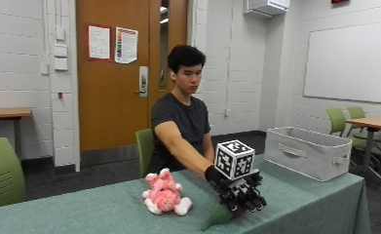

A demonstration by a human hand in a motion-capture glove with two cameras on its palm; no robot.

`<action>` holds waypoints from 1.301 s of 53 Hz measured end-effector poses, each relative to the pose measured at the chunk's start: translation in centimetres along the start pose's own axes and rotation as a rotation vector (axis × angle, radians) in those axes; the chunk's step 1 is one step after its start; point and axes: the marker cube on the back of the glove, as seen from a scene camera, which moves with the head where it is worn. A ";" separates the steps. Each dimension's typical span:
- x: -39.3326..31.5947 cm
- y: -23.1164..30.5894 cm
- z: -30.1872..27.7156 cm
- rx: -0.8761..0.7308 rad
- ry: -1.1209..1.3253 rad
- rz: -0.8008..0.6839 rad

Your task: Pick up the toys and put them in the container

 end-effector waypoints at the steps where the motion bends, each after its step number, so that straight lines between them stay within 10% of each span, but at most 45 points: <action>1: 0.0 0.0 0.1 -0.002 0.003 0.000; 49: -1.1 2.8 -1.8 0.057 0.085 0.052; 69: -8.9 5.1 -12.9 0.125 -0.036 -0.046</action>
